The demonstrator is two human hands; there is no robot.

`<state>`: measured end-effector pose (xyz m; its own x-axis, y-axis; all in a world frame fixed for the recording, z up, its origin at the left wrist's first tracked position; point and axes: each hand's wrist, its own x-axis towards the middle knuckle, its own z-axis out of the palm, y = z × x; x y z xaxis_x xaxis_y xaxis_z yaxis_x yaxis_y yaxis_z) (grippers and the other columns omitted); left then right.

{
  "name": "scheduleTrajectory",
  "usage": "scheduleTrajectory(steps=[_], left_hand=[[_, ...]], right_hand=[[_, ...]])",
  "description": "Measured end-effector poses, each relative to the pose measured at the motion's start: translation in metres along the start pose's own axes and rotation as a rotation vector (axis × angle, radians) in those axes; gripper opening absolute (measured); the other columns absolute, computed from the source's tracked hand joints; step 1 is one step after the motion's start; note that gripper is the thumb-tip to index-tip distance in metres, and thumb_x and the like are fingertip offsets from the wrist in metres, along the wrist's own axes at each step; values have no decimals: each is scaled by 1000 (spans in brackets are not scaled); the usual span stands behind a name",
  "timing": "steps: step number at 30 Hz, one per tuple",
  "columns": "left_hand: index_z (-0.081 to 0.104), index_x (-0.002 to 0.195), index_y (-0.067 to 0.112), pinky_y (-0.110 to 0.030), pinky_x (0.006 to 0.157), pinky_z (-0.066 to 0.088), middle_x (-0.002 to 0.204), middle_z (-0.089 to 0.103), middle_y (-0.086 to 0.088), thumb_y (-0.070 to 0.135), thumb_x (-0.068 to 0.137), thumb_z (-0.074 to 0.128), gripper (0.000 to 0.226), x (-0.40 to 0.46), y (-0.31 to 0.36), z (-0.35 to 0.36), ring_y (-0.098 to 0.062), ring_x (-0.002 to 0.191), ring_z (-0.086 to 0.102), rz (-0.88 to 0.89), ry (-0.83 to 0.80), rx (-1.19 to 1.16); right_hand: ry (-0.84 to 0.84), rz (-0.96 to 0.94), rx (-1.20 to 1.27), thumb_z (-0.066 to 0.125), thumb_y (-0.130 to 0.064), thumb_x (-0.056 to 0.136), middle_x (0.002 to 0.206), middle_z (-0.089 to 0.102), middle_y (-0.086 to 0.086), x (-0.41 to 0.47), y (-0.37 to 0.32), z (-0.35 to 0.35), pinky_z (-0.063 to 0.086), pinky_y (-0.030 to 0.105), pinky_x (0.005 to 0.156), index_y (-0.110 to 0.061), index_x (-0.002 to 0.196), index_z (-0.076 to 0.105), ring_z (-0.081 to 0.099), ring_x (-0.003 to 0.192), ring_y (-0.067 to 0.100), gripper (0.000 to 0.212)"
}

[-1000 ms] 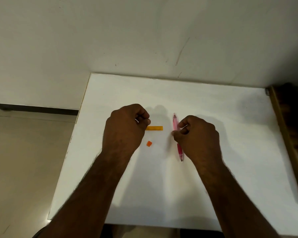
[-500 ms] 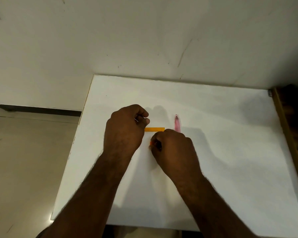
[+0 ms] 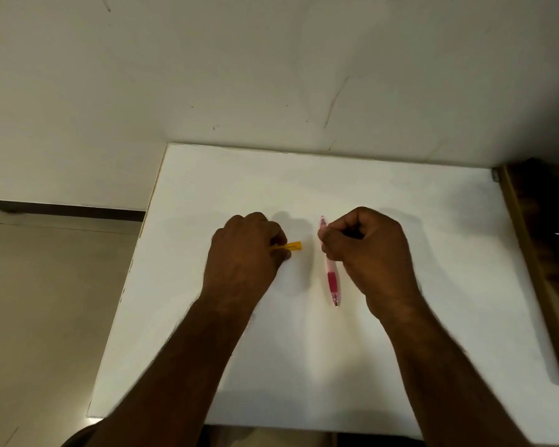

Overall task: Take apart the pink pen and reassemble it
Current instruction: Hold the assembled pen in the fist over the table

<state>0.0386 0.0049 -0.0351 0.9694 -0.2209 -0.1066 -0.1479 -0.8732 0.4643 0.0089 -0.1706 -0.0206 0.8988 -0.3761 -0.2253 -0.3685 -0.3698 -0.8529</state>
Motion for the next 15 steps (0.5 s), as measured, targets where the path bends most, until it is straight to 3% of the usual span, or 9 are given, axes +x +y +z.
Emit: scheduleTrajectory(steps=[4, 8, 11, 15], left_hand=[[72, 92, 25, -30, 73, 48, 87, 62, 7, 37, 86, 73, 14, 0, 2, 2, -15, 83, 60, 33, 34, -101], [71, 90, 26, -22, 72, 49, 85, 66, 11, 34, 85, 75, 11, 0, 11, -1, -7, 79, 62, 92, 191, -369], [73, 92, 24, -12, 70, 44, 86, 67, 13, 32, 85, 77, 12, 0, 17, -4, -4, 81, 63, 128, 268, -445], [74, 94, 21, -11, 71, 44, 88, 69, 10, 32, 86, 77, 14, -2, 20, -7, -6, 79, 63, 157, 288, -438]], right_hand=[[-14, 100, 332, 82, -9, 85, 76, 78, 2, 1, -5, -3, 65, 38, 75, -15, 88, 73, 77, 71, 19, 11], [12, 137, 587, 80, -4, 86, 87, 80, 8, 1, -11, -8, 61, 29, 74, -10, 92, 76, 79, 82, 27, 10], [15, 115, 676, 78, -2, 87, 91, 80, 11, 1, -13, -11, 61, 28, 76, -7, 94, 77, 79, 85, 30, 9], [7, 77, 652, 78, -4, 87, 94, 80, 10, 1, -14, -11, 61, 29, 76, -10, 95, 77, 79, 86, 29, 10]])
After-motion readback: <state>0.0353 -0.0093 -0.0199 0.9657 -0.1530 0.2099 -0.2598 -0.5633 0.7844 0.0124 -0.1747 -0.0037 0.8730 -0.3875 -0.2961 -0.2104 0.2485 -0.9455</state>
